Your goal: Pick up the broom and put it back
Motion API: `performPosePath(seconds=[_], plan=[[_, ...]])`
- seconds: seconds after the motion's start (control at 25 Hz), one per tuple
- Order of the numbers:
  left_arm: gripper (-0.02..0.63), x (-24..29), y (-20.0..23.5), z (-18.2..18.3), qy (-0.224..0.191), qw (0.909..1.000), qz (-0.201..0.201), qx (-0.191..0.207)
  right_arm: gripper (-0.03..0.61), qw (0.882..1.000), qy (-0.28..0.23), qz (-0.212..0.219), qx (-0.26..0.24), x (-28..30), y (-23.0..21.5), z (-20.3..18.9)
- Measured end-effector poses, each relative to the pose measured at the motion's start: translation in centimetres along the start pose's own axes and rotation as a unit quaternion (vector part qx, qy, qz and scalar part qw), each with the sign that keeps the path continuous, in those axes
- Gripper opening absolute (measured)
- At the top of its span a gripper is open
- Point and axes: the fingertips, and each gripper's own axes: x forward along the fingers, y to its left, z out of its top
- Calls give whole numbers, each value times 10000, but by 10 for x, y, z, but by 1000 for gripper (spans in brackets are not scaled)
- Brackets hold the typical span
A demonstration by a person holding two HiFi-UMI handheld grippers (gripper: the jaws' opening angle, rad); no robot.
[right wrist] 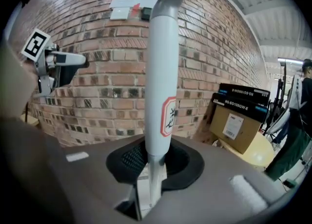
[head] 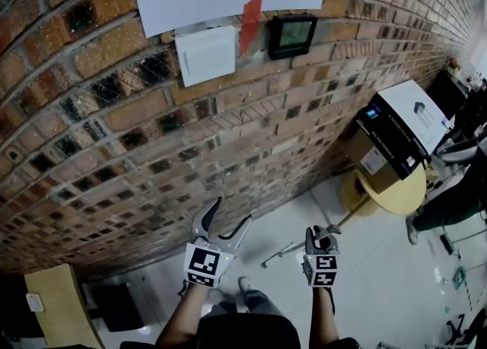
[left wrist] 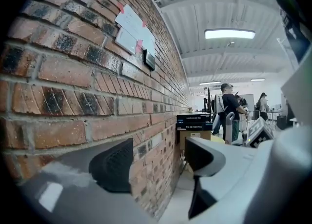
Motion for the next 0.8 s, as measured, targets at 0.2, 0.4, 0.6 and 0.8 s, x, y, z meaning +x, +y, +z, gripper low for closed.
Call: performPosePath(seconds=[0.2, 0.4, 0.6, 0.8], plan=[[334, 8, 2, -25, 269, 9995, 59, -122, 64, 9988, 405, 153, -223, 45, 10, -47], [336, 11, 9, -44, 447, 9985, 165, -276, 64, 9940, 1003, 228, -377, 88, 24, -101], [335, 8, 20, -63, 666, 9966, 310, -382, 64, 9854, 1635, 417, -226, 142, 46, -153], [335, -10, 37, -74, 853, 9939, 567, -406, 64, 9877, 1386, 708, 122, 198, 77, -139]])
